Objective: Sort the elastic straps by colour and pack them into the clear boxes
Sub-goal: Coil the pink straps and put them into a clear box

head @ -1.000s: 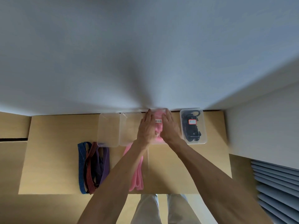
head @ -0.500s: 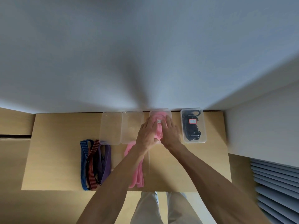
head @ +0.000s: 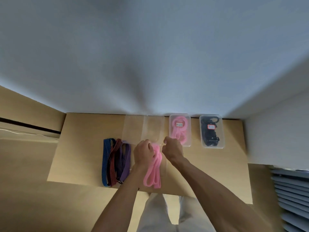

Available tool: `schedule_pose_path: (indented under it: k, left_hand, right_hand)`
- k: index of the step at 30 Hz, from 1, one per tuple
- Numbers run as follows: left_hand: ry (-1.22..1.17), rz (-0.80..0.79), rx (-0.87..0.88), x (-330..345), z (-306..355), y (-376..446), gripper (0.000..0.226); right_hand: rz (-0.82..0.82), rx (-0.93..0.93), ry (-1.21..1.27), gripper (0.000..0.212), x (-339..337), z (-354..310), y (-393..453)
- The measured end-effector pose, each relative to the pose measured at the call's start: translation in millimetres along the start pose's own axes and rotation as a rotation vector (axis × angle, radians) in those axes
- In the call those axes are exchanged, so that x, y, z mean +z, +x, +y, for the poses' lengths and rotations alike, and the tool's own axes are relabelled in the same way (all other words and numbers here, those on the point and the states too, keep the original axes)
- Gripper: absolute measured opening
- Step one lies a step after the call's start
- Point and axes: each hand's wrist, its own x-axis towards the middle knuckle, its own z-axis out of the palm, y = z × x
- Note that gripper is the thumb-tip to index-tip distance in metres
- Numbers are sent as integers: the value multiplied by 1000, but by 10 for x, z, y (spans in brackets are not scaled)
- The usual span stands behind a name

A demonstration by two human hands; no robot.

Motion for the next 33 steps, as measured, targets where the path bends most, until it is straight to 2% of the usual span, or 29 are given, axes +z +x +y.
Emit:
schedule_pose_path:
  k: [5,10,16,21,24,29,33]
  left_hand:
    - [2,-184,-75,-1,-328,-57,26]
    - [-107,-315,-121,97,-544,-14,21]
    - [-175,-272,-49,117,-695,1,21]
    - [-294,-276,-80,139,-736,-84,26]
    - [-396,-223,-140,196,-762,-25,24]
    - [-431,-230,-149,281,-868,-4,22]
    - [-361,-239,14,246,-842,-5,26]
  right_hand:
    - [-144,133,23,29,324,-190,-161]
    - [-53,218,103,35,685,-310,-220]
    - [174,326,257,33,864,-397,-347]
    - [183,387,270,30,991,-384,-410]
    - [191,425,277,25,1045,-322,-323]
    - [398,434,333,10,1136,-263,-337]
    - [488,388,467,20,1187,-261,-406]
